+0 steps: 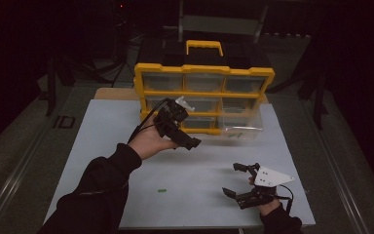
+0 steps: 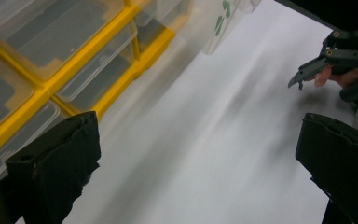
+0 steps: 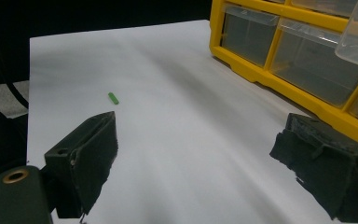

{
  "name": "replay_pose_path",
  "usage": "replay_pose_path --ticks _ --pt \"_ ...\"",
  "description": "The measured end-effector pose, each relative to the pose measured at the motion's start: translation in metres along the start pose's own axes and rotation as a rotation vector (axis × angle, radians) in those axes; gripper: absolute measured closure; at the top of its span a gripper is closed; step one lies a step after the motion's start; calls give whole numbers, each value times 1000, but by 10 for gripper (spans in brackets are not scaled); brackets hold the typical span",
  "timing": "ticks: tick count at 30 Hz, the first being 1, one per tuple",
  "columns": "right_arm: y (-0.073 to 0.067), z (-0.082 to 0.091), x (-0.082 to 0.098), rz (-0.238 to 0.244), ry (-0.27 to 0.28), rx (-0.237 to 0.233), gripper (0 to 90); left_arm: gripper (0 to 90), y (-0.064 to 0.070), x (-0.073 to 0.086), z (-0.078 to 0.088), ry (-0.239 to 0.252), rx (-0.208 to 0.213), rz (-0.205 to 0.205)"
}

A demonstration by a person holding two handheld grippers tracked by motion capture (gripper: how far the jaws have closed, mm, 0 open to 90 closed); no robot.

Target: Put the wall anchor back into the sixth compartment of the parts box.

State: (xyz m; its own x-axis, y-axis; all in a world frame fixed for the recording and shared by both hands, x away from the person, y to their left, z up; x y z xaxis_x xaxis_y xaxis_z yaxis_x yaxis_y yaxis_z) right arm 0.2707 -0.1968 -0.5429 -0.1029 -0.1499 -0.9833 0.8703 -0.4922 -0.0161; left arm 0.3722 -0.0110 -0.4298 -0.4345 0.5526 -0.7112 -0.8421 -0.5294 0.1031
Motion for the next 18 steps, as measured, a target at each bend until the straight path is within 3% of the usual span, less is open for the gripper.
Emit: replay_pose_path --ticks 18 --pt "0 -1 1 1 -4 -1 108 0 -2 41 9 -16 -7 -20"
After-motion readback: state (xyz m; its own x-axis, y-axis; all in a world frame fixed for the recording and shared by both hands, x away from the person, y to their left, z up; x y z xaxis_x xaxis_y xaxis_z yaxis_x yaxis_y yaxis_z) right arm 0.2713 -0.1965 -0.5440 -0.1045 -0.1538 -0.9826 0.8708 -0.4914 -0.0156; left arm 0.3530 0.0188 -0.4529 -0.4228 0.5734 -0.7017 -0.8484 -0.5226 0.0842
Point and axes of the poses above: each handheld gripper's, and its own axes: z roughly backward along the jaws, x roughly out of its underside, y roughly to its right, the point moved 8 cm from there along -z, roughly forward along the jaws, and after that the axes turned 9 degrees about y, right-handed, at the moved point
